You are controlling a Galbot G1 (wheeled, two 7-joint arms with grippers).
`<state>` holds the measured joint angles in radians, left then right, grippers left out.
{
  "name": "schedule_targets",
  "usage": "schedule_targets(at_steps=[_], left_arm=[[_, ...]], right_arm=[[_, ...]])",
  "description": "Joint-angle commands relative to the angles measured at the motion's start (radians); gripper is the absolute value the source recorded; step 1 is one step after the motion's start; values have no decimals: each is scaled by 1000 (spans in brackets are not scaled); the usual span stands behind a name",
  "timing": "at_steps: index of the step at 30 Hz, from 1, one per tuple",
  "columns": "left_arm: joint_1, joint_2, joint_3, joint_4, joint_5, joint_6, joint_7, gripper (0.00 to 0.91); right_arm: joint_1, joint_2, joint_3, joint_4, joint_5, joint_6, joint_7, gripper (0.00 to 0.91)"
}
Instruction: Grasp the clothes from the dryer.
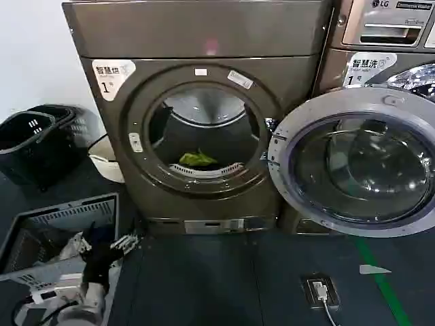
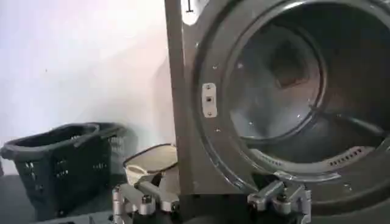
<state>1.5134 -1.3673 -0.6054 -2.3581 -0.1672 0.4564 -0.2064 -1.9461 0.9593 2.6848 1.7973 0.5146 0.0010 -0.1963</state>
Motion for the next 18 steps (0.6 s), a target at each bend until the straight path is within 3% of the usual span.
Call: schedule_targets(at_steps=[1, 10, 18], left_arm=[[-1, 0, 3, 2, -1, 0, 1, 907], [-1, -2, 6, 1, 0, -1, 0, 907], [2, -4, 6, -4, 2, -1, 0, 907]], right_arm=[[-5, -5, -3, -54, -48, -8, 12, 907], [3, -63, -44, -92, -51, -128, 103, 907], [-6, -70, -29, -97, -46, -136, 106, 907]])
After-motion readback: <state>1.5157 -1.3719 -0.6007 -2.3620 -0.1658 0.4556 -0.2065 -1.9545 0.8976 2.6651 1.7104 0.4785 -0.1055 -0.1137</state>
